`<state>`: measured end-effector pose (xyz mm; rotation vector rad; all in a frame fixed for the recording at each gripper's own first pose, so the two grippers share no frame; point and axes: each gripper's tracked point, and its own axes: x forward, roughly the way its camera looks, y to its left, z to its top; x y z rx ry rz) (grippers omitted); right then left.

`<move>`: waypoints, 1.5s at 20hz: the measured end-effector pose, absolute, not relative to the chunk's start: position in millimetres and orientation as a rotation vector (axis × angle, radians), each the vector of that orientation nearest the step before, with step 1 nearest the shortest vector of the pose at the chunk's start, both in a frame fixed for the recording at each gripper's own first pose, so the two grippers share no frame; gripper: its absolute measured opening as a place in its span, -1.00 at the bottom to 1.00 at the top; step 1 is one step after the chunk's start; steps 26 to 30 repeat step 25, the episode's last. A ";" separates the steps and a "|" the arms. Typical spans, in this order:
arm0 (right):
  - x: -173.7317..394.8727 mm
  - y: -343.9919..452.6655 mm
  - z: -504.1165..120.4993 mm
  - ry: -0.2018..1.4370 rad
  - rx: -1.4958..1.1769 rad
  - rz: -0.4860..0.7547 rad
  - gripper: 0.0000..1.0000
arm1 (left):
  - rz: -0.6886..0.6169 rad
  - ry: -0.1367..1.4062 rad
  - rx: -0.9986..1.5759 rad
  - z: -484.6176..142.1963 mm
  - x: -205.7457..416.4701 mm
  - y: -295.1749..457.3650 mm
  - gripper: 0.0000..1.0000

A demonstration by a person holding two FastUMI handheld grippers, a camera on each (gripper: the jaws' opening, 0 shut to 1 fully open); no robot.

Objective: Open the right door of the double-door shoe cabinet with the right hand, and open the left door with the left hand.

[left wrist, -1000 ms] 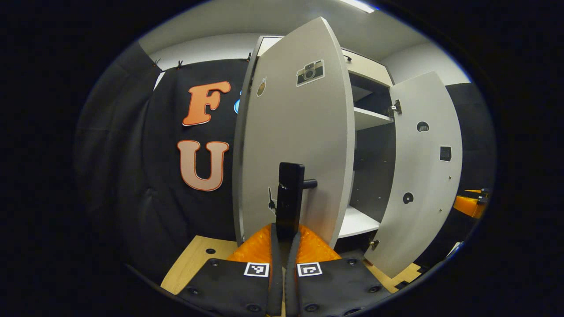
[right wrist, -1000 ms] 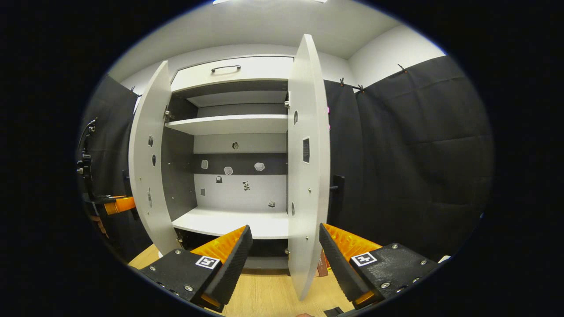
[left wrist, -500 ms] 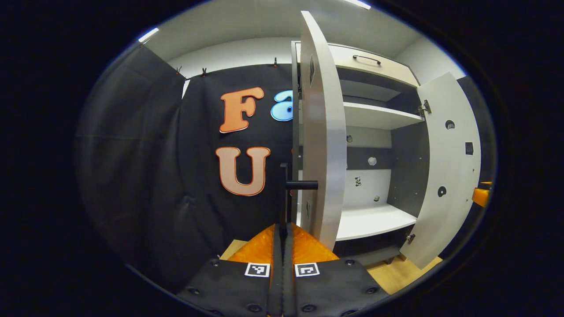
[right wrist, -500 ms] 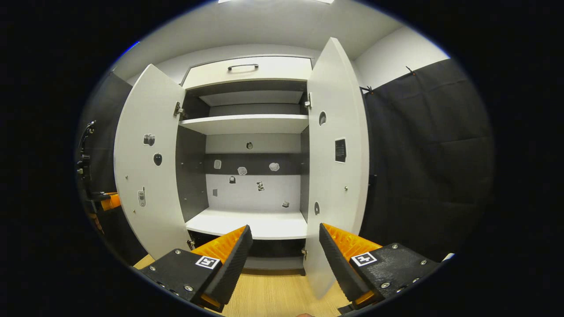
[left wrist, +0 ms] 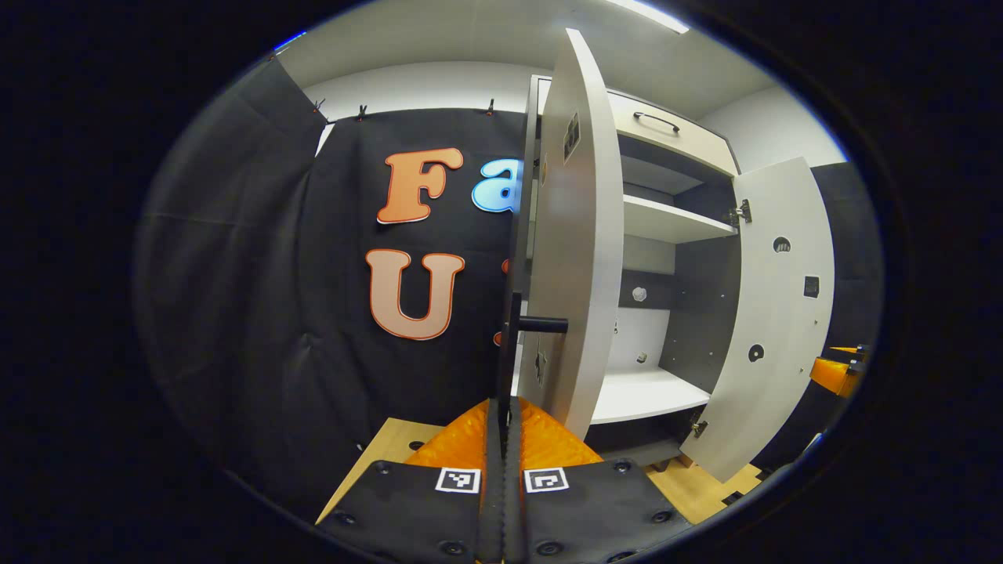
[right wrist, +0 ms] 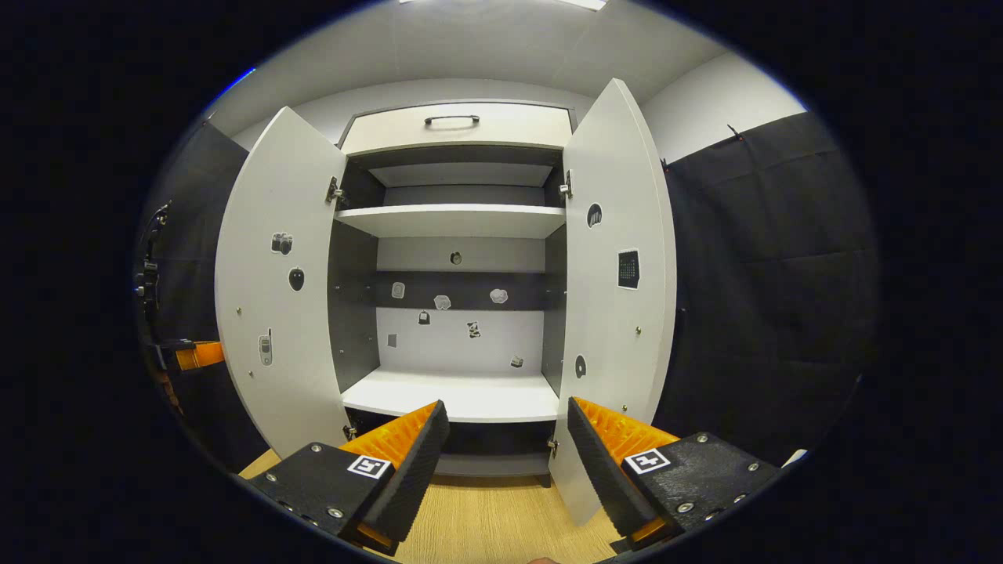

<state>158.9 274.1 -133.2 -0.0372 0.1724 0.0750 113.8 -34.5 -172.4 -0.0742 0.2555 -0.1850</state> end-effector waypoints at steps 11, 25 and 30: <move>154.6 272.9 -92.6 0.125 -0.061 0.064 0.86 | -0.177 0.230 -0.077 -95.0 61.0 -14.0 -0.64; 152.1 246.3 0.6 0.015 -0.079 0.045 0.85 | -0.090 0.073 -0.008 14.0 32.9 22.9 0.58; 152.1 246.3 0.6 0.015 -0.079 0.045 0.85 | -0.090 0.073 -0.008 14.0 32.9 22.9 0.58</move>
